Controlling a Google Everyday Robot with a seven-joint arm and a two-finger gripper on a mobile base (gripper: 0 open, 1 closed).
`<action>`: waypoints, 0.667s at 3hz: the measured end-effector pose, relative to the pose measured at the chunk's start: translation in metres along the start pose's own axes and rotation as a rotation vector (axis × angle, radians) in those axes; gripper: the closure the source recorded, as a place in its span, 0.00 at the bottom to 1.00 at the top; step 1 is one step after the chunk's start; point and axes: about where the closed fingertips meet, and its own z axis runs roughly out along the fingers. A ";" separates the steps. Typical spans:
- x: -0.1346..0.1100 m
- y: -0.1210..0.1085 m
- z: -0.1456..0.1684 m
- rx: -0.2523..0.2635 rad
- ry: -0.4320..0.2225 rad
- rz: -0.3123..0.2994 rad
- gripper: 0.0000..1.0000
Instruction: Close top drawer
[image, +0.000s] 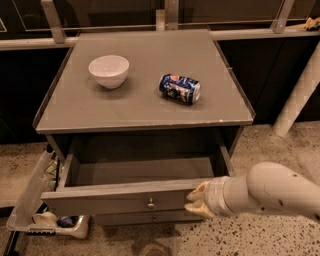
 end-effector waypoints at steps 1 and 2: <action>-0.003 -0.026 0.003 0.037 0.003 -0.004 0.83; -0.002 -0.065 -0.013 0.115 0.037 0.014 1.00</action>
Offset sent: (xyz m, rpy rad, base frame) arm 0.2231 -0.1508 0.1444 -0.2539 -0.3085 -0.4566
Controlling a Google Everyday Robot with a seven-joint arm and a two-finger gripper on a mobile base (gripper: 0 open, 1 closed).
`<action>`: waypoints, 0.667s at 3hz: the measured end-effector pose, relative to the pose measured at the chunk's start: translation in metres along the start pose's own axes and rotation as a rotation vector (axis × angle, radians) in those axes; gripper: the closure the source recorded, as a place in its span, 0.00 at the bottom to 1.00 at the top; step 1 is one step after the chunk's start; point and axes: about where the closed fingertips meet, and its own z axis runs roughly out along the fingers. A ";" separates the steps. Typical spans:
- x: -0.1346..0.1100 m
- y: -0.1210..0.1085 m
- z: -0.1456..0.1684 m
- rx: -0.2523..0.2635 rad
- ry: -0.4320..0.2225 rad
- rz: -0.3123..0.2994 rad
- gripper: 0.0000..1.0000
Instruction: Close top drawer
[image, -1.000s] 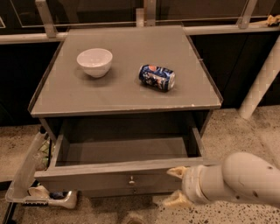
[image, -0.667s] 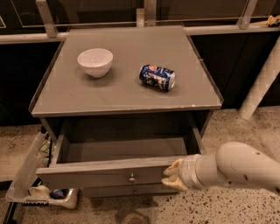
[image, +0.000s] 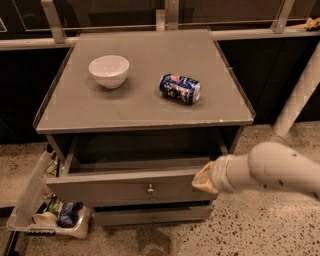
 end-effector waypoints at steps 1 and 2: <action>0.001 -0.012 -0.005 0.025 0.013 0.008 0.83; 0.001 -0.012 -0.005 0.025 0.013 0.008 0.60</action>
Offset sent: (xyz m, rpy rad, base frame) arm 0.0082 -0.0074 0.0060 -0.0121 -0.0116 -0.0234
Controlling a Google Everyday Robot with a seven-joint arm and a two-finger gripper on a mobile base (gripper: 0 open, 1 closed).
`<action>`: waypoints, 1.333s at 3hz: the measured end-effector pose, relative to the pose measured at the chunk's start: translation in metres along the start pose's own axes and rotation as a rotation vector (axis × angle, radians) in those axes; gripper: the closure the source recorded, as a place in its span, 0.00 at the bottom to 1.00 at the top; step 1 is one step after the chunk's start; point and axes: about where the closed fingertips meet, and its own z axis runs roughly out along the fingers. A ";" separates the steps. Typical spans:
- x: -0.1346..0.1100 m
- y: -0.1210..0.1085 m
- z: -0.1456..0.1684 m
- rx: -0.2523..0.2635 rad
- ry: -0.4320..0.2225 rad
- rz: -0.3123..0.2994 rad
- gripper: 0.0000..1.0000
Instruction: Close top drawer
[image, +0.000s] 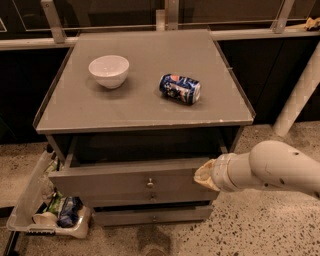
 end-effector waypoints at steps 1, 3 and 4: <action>0.000 0.000 0.000 0.000 0.000 0.000 0.37; 0.000 0.000 0.000 0.000 0.000 0.000 0.00; 0.000 0.000 0.000 0.000 0.000 0.000 0.00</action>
Offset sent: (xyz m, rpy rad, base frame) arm 0.0000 0.0000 0.0000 0.0000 0.0000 0.0000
